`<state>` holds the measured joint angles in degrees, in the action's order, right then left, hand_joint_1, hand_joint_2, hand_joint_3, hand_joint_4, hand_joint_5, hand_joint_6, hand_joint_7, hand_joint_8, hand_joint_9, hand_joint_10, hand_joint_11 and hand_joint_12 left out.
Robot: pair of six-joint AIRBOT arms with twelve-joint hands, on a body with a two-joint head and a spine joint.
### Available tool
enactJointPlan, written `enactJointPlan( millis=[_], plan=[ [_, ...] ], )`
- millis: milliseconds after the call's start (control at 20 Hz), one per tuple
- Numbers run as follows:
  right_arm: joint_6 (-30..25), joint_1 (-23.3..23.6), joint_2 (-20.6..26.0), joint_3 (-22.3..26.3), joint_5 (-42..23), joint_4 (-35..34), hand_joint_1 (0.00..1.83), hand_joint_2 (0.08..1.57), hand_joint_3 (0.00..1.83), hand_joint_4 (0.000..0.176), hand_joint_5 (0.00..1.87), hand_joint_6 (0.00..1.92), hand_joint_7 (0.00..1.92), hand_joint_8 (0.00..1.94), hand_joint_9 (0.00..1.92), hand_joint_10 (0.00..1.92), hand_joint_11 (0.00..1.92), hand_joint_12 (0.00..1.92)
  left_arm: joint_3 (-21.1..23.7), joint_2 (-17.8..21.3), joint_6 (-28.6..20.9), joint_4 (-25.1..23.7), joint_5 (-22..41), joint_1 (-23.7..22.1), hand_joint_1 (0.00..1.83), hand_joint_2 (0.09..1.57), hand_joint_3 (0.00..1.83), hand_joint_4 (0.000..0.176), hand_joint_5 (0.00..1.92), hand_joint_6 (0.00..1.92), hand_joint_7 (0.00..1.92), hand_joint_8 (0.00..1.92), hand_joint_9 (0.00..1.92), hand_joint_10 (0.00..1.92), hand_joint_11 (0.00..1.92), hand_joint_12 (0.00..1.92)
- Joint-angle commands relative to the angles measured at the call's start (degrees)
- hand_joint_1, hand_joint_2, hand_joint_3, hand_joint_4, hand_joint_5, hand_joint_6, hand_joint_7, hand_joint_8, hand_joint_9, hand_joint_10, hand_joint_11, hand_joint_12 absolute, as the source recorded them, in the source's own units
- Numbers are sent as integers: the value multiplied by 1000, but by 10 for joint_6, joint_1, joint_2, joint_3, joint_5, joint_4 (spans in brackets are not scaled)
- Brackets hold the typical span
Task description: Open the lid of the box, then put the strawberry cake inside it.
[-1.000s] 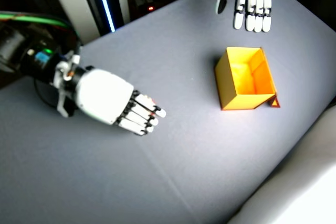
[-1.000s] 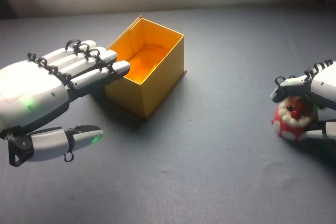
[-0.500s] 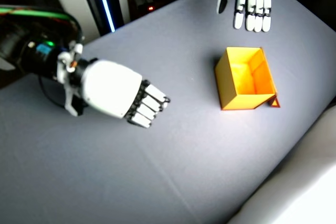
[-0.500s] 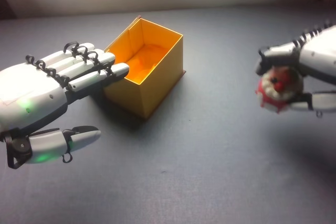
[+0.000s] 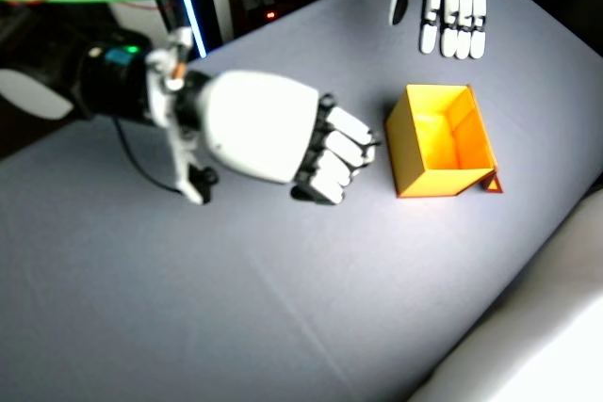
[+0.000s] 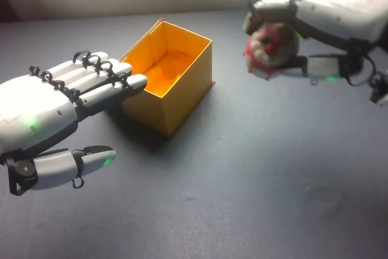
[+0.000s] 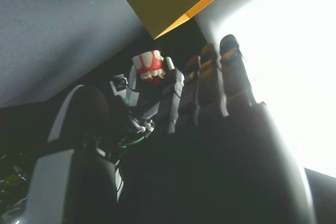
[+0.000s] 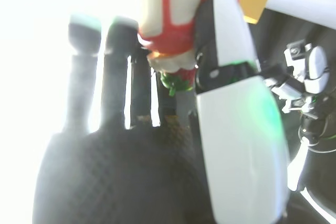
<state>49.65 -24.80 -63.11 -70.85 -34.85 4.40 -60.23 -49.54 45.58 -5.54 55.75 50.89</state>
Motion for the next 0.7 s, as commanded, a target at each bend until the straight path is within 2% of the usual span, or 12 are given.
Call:
enactJointPlan(
  millis=[0,50,150,200,250,300,400,450,500,550,600,650],
  plan=[
    [-2,14,-2,-6,-66,-2,1321,1270,0,0,648,1327,685,1451,672,1677,533,1812,-4,-1,0,10,64,-5,411,1393,0,56,25,7,0,0,0,0,0,0],
    [-2,24,-11,-13,-62,0,1328,1269,0,0,605,1338,694,1438,701,1659,612,1841,-5,-2,-1,10,62,-5,416,1392,0,56,42,14,0,0,0,0,0,0],
    [-2,39,-23,-26,-53,1,1337,1246,0,0,637,1381,714,1338,761,1555,639,1727,-7,-5,-2,11,59,-5,390,1404,4,45,60,19,0,0,0,0,0,0],
    [-2,48,-29,-31,-47,3,1217,1288,4,0,611,1276,723,1631,830,1723,813,1881,-9,-7,-2,12,58,-5,413,1399,0,37,81,23,0,0,0,0,0,0],
    [-2,54,-35,-34,-42,6,1217,1288,4,0,611,1276,723,1631,830,1723,813,1881,-10,-9,-2,14,58,-5,413,1399,0,37,81,23,0,0,0,0,0,0],
    [-2,60,-42,-39,-39,8,1187,1303,0,0,578,1295,746,1667,937,1722,976,1915,-10,-10,-2,15,59,-6,396,1399,1,29,97,25,0,0,0,0,0,0],
    [-2,72,-60,-51,-36,13,1195,1284,0,0,621,1247,769,1628,885,1647,924,1877,-11,-11,-2,14,54,-9,437,1386,0,35,95,18,0,0,0,0,0,0],
    [-2,79,-71,-59,-36,17,1300,1276,0,0,636,1253,664,1566,730,1660,718,1853,-12,-12,-2,14,54,-10,450,1379,0,35,105,20,0,0,0,0,0,0],
    [-2,86,-81,-65,-33,22,1338,1243,0,0,695,1125,711,1478,789,1627,747,1820,-14,-13,-2,13,53,-12,509,1366,0,27,126,25,0,0,0,0,0,0],
    [-2,90,-86,-69,-30,25,1346,1229,0,0,700,1132,727,1407,794,1586,792,1752,-15,-14,-2,13,52,-13,521,1362,0,25,131,26,0,0,0,0,0,0],
    [-2,94,-94,-73,-27,28,1243,1239,2,0,678,1188,820,1480,917,1555,919,1768,-16,-16,-3,12,50,-14,526,1364,0,16,151,34,0,0,0,0,0,0],
    [-2,96,-101,-77,-26,28,1243,1239,2,0,678,1188,820,1480,917,1555,919,1768,-18,-17,-4,11,48,-15,526,1364,0,16,151,34,0,0,0,0,0,0]
  ],
)
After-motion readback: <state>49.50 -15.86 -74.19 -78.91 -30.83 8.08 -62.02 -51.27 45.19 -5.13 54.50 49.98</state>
